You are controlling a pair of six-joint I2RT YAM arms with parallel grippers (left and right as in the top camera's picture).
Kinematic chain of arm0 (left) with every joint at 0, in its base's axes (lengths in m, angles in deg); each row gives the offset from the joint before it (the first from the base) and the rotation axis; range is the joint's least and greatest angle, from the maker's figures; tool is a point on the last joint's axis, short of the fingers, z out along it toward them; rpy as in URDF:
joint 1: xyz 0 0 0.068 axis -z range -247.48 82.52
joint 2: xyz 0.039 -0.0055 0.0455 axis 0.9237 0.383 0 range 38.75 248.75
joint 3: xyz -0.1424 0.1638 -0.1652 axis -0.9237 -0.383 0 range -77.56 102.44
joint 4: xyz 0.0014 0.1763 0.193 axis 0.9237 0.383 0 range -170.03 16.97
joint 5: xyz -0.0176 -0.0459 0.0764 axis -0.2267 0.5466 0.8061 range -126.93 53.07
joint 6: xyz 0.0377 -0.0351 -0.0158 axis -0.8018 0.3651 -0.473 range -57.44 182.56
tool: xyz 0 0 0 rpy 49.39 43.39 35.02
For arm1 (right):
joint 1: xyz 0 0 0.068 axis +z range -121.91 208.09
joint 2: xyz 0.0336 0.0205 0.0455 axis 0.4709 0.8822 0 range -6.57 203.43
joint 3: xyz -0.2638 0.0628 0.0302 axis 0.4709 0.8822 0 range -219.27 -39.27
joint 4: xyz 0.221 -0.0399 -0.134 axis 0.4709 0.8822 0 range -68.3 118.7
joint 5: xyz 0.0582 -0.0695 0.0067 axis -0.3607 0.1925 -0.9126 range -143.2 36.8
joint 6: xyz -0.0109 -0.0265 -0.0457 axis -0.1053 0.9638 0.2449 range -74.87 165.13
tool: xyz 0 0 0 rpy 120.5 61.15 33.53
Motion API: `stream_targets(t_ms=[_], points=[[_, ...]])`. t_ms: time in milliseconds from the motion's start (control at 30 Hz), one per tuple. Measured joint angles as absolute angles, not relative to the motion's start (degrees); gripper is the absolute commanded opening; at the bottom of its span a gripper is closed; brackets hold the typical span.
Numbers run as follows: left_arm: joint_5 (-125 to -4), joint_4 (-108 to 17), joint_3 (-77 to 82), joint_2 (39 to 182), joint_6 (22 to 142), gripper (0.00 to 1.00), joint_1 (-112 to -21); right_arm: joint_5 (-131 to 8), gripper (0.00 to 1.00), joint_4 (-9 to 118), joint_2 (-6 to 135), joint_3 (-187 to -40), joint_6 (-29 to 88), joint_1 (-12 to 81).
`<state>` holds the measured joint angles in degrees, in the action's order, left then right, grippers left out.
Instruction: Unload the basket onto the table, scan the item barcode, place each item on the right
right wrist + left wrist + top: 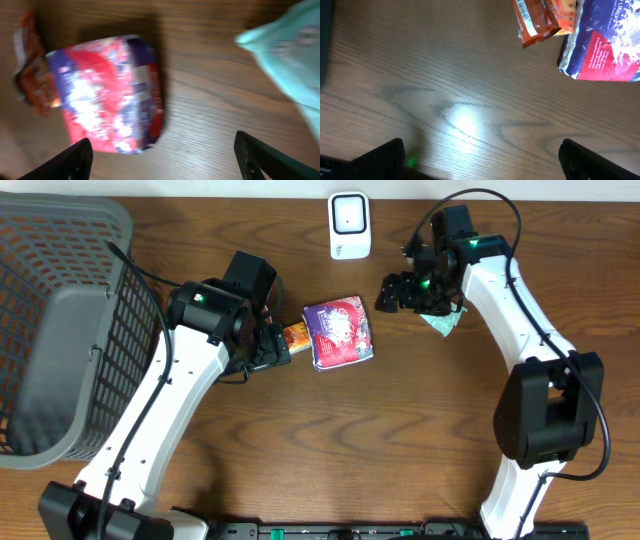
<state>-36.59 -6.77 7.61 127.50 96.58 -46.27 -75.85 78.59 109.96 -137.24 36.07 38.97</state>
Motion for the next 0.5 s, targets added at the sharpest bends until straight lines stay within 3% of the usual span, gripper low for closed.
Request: stream_targets(t_ms=[167, 267, 400, 500], points=[[-36.59, -6.75, 7.61, 127.50, 96.58, 0.98, -46.27, -79.70, 0.83, 75.66, 110.94, -136.78, 36.59, 41.50], [-36.57, -6.77, 7.61, 127.50, 96.58, 0.98, -46.27, -81.43, 0.59, 74.17, 113.33, -136.23, 36.59, 43.05], [-36.59, -6.77, 7.61, 127.50, 96.58, 0.98, -46.27, -82.41, 0.43, 74.04, 118.05, -135.58, 35.52, 44.47], [-36.59, -6.77, 7.61, 127.50, 96.58, 0.98, -46.27, -82.91, 0.16, 73.84, 120.45, -135.16, 35.15, 44.63]])
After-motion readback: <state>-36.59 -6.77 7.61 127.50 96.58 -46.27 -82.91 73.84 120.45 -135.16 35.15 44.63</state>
